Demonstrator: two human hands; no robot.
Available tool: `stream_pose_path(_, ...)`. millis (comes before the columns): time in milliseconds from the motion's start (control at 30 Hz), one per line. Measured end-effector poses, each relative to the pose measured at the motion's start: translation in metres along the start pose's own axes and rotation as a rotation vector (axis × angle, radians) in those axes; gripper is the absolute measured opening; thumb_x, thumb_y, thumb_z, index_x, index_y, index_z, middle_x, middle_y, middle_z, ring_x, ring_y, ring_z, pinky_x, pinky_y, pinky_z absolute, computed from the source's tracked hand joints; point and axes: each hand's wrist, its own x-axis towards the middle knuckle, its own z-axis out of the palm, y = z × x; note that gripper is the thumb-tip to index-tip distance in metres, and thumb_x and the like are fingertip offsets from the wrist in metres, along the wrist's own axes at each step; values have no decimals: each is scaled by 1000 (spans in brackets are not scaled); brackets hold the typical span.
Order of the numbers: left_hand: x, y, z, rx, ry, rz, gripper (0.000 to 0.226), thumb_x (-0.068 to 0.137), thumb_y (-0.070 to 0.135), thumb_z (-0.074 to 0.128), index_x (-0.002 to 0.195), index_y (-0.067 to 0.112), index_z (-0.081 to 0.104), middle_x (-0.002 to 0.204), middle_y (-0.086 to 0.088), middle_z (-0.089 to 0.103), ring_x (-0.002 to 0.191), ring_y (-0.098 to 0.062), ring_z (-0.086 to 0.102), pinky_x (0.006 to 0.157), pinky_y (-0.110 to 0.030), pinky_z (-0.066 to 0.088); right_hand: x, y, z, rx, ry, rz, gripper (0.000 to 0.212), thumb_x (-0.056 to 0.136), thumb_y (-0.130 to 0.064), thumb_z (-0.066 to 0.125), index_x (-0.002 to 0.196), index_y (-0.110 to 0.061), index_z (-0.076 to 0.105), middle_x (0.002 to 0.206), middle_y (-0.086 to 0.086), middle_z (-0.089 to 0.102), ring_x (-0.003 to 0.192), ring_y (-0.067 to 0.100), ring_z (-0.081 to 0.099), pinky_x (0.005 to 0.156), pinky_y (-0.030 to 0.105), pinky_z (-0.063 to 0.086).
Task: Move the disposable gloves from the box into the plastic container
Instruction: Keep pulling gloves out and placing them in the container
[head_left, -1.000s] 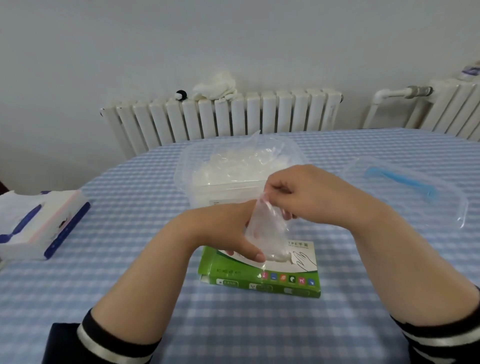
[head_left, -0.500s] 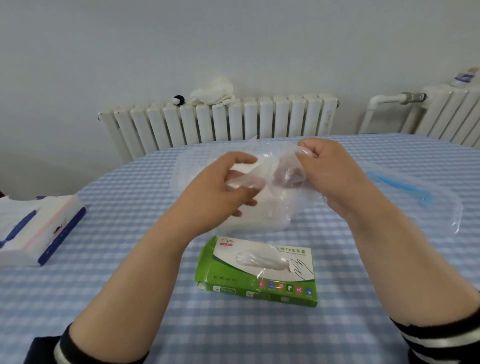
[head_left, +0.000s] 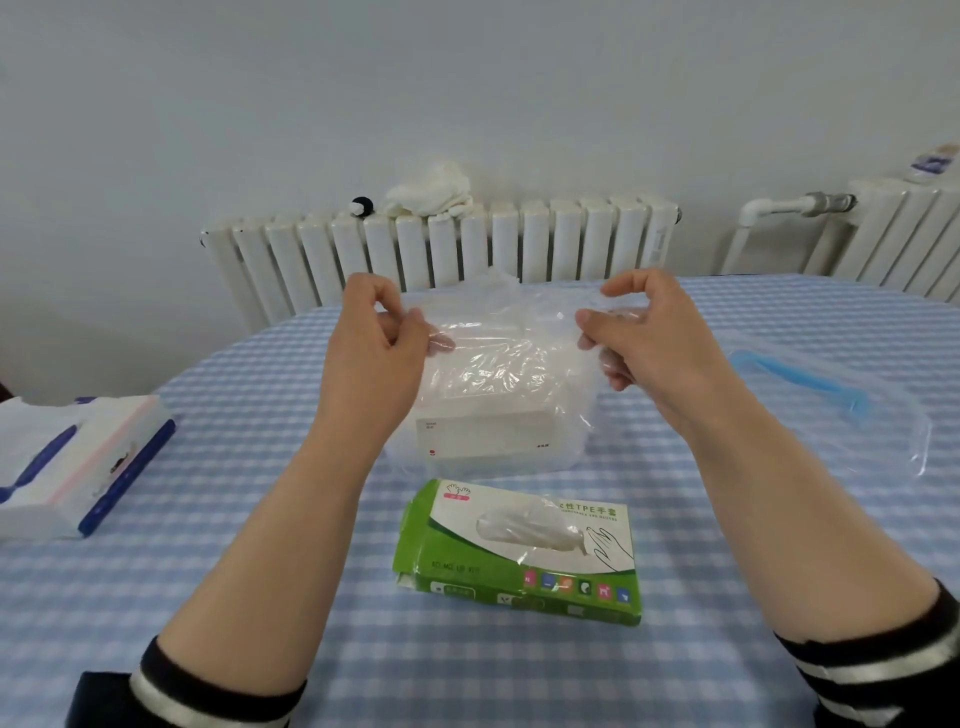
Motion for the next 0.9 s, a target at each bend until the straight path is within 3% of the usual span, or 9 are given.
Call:
stream_pose_path(133, 9, -12, 4, 223, -94, 23, 22, 99, 9, 38, 90, 26, 48, 80, 15, 70, 74, -14, 62, 61, -30, 45, 13, 9, 8, -223, 79, -137, 22, 92, -17, 62, 82, -26, 44, 77, -2, 68, 50, -1, 52, 51, 18, 37)
stream_pose_path(234, 16, -18, 4, 343, -102, 23, 31, 98, 8, 36, 90, 34, 51, 97, 16, 66, 69, -8, 53, 68, -31, 44, 22, 6, 17, -510, 79, -229, 9, 93, -20, 54, 90, -28, 50, 85, -8, 64, 74, 3, 57, 56, 20, 38)
stream_pose_path(334, 24, -27, 0, 447, -129, 3, 23, 99, 20, 41, 108, 31, 59, 115, 11, 62, 103, -18, 56, 96, -45, 44, 37, 0, 27, -794, 9, -243, 15, 94, -19, 46, 103, -27, 56, 94, -11, 61, 84, 12, 56, 59, 26, 36)
stream_pose_path(400, 28, -31, -4, 517, -180, -30, 28, 100, 29, 42, 122, 26, 59, 126, 6, 60, 123, -23, 49, 105, -49, 39, 48, -1, 35, -926, -66, -217, 20, 93, -13, 45, 103, -24, 59, 100, -7, 63, 93, 16, 58, 67, 30, 41)
stream_pose_path(467, 29, -32, -7, 609, -241, -65, 34, 103, 32, 37, 127, 23, 58, 135, 2, 55, 129, -25, 41, 105, -45, 35, 59, 1, 42, -1051, -137, -180, 24, 90, -6, 48, 102, -16, 65, 103, 1, 68, 95, 23, 62, 76, 36, 52)
stream_pose_path(567, 26, -26, -6, 768, -330, -89, 41, 105, 28, 25, 125, 16, 59, 139, -3, 49, 130, -27, 33, 95, -39, 28, 71, 5, 50, -1203, -215, -148, 24, 90, -5, 49, 101, -12, 69, 103, 7, 70, 94, 26, 65, 83, 41, 54)
stream_pose_path(701, 23, -27, -6, 837, -382, -56, 51, 105, 37, 18, 130, 20, 60, 154, 5, 35, 143, -19, 20, 117, -47, 16, 74, 3, 53, -1283, -355, -156, 22, 96, -25, 52, 102, -12, 68, 102, 5, 69, 92, 25, 63, 79, 37, 50)
stream_pose_path(801, 22, -30, -7, 901, -402, -47, 52, 105, 38, 19, 132, 20, 59, 158, 6, 29, 146, -18, 15, 119, -49, 11, 69, 0, 52, -1287, -482, -122, 45, 98, -45, 49, 110, -6, 68, 110, 9, 69, 98, 26, 63, 83, 35, 47)
stream_pose_path(901, 22, -30, -7, 907, -375, -27, 47, 104, 37, 24, 129, 23, 61, 157, 7, 31, 145, -19, 18, 118, -47, 13, 64, -1, 45, -1151, -443, -178, 51, 99, -46, 45, 107, -1, 68, 115, 14, 66, 102, 29, 62, 84, 35, 45)
